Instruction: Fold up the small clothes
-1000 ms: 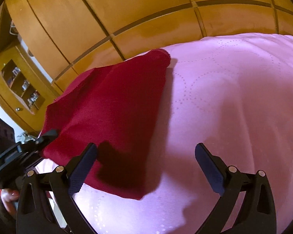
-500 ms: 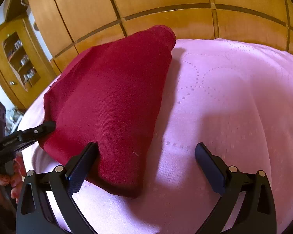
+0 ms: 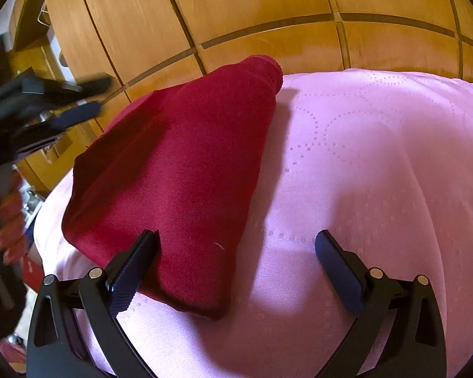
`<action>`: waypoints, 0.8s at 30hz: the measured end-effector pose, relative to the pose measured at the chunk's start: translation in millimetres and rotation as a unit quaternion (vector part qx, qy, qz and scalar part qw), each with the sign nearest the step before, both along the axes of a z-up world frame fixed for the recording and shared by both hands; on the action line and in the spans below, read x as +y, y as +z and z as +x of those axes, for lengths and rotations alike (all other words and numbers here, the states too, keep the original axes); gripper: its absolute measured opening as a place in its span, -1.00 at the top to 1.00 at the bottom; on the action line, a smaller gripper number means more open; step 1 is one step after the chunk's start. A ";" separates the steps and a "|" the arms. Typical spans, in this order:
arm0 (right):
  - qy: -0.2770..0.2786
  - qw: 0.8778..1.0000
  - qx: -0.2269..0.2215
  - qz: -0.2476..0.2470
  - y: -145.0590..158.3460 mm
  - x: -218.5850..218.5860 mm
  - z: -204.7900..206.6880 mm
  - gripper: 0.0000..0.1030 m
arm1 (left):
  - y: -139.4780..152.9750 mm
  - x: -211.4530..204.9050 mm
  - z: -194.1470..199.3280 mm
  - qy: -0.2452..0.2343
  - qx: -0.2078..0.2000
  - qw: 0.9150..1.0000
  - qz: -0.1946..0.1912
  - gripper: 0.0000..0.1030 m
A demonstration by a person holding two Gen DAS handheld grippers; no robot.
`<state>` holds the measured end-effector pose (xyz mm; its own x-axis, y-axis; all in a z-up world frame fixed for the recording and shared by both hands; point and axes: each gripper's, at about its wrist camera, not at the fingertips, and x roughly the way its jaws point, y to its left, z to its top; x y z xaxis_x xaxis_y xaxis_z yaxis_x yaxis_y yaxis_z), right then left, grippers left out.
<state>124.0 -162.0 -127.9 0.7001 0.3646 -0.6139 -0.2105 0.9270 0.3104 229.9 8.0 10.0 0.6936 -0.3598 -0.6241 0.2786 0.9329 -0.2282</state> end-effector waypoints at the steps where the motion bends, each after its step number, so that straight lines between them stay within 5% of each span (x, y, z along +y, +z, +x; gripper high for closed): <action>1: 0.001 1.000 -0.001 0.003 -0.2 -0.8 0.0 -0.93 | -6.0 0.9 10.8 0.005 0.017 1.000 -0.004 0.58; 3: 0.001 1.000 -0.002 0.006 -1.7 -1.9 -0.8 -0.93 | -22.1 7.1 28.5 0.020 0.051 0.998 -0.010 0.61; 6: 0.001 1.000 -0.004 0.008 -2.2 -2.5 -1.2 -0.93 | -51.7 25.2 46.4 0.049 0.075 0.996 0.021 0.96; 9: 0.005 1.000 -0.006 0.010 -2.6 -3.4 -0.5 -0.94 | -79.4 39.0 49.7 0.033 0.073 0.997 0.006 0.96; 19: 0.009 1.000 -0.011 0.018 -2.1 -8.7 -0.6 -0.94 | -74.8 52.0 31.6 0.042 0.043 0.997 -0.042 0.96; 21: 0.010 1.000 -0.012 0.024 -2.7 -8.8 0.3 -0.94 | -72.4 52.7 25.0 0.043 0.040 0.997 -0.050 0.72; 24: 0.010 1.000 -0.013 0.023 -2.9 -7.4 -0.3 -0.94 | -65.0 48.8 9.5 0.018 0.024 0.998 -0.060 -0.10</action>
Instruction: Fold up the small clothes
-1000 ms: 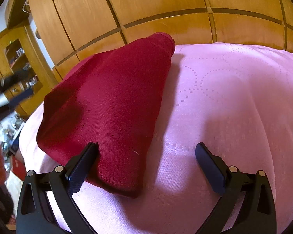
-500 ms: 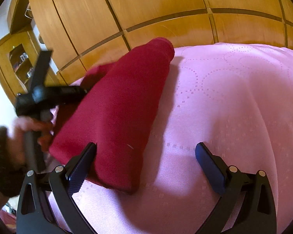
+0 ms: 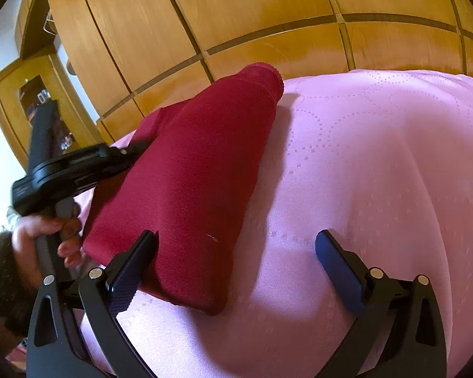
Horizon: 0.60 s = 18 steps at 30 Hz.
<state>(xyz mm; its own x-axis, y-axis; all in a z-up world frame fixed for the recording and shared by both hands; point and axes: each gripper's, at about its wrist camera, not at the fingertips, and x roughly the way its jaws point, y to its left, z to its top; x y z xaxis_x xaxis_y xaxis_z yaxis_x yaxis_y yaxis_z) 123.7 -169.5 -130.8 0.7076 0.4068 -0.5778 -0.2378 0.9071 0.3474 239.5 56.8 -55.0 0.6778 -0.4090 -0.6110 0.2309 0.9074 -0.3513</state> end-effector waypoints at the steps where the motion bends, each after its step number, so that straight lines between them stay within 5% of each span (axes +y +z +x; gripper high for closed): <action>1: 0.000 1.000 0.000 0.000 -0.2 0.1 0.0 -0.94 | 4.3 -4.4 -5.7 -0.006 -0.009 1.000 0.011 -0.30; 4: 0.000 1.000 -0.001 0.003 0.0 -0.1 -1.0 -0.94 | 18.1 -15.6 -20.3 0.014 -0.045 0.997 0.067 -0.86; 6: 0.000 1.000 -0.002 0.006 0.5 0.5 -1.0 -0.94 | 22.8 -17.2 -24.7 0.018 -0.057 0.995 0.079 -0.86; 11: 0.000 1.000 -0.002 0.007 0.3 1.0 -1.5 -0.94 | 9.8 -4.1 -11.3 0.042 -0.007 0.995 0.089 -0.86; 14: 0.000 1.000 -0.002 0.012 0.4 0.7 -2.7 -0.94 | -9.5 8.3 2.9 0.045 0.058 0.996 0.048 -0.88; 18: 0.003 1.000 0.007 0.015 2.2 0.3 -1.2 -0.94 | -16.2 10.3 4.1 0.046 0.058 0.996 0.040 -0.92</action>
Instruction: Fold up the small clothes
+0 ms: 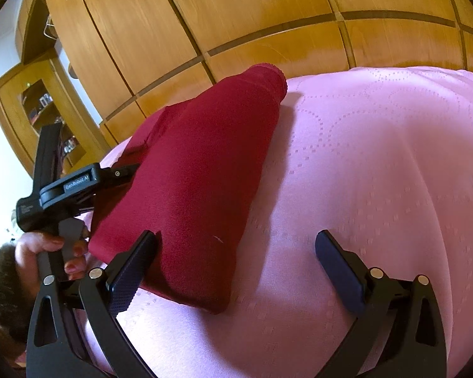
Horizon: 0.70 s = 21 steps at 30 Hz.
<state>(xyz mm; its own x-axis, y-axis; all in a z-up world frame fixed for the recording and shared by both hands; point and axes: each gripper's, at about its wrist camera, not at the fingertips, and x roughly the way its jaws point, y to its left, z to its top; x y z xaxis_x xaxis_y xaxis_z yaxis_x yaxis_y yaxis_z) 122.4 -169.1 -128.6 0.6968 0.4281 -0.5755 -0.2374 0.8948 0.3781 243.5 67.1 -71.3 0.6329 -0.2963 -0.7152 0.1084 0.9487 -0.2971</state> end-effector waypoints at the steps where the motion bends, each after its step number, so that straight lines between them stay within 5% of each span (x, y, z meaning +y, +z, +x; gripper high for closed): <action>1: 0.002 1.000 0.007 0.003 0.9 -0.8 1.5 -0.94 | -0.7 -1.8 -0.5 -0.002 -0.002 1.000 0.007 -0.92; 15: 0.001 0.996 0.062 0.066 8.0 -9.6 27.7 -0.93 | -5.1 0.6 0.4 -0.011 0.004 1.000 0.003 -0.94; 21: 0.010 0.988 0.080 0.129 6.1 -13.1 49.3 -0.93 | -8.6 11.8 5.4 -0.025 0.029 0.999 -0.035 -0.94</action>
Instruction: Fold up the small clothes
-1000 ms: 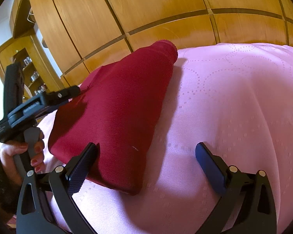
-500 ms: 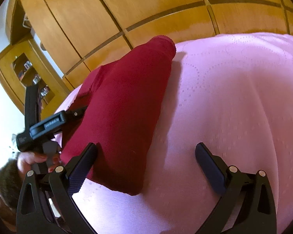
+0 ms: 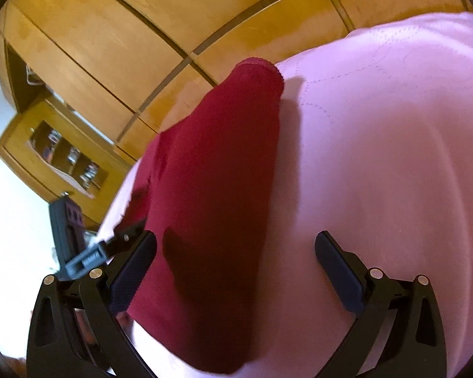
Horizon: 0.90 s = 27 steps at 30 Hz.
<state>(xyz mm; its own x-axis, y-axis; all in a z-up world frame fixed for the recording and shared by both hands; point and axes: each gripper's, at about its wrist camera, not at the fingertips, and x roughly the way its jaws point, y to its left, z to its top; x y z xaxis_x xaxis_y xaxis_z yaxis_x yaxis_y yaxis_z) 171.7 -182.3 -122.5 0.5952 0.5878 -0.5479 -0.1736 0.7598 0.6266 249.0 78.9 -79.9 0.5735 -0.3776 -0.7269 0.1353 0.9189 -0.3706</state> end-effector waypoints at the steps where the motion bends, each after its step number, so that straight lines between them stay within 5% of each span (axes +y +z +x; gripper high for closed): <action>1: 0.005 1.000 -0.001 0.009 -0.3 1.1 3.5 -0.93 | -1.3 1.6 0.7 -0.005 0.002 1.000 -0.008 -0.93; 6: 0.033 0.999 -0.003 0.037 -2.7 12.7 22.4 -0.92 | -3.7 -1.6 5.1 -0.028 0.001 1.000 -0.015 -0.86; 8: 0.040 0.999 -0.001 0.036 -3.8 18.7 31.3 -0.76 | -5.3 -2.6 7.4 -0.036 0.001 0.999 -0.021 -0.80; 15: 0.059 0.997 -0.005 0.046 -7.6 21.7 41.4 -0.44 | -9.9 -11.1 8.1 -0.053 -0.010 0.997 -0.058 -0.25; 19: 0.057 0.997 -0.021 0.050 -4.7 20.3 34.7 -0.31 | -9.6 -15.7 1.8 -0.051 -0.020 0.996 -0.072 -0.10; 27: 0.054 0.995 -0.073 0.029 17.7 18.7 21.4 -0.23 | 5.2 -42.7 -16.5 -0.066 -0.056 0.995 -0.039 -0.01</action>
<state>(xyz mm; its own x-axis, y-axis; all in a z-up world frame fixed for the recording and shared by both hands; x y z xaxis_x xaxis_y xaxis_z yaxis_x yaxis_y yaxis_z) 193.1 -163.6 -104.7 0.5974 0.6813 -0.4230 -0.3447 0.6944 0.6317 232.4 36.2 -74.7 0.5907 -0.5088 -0.6263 0.2984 0.8589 -0.4163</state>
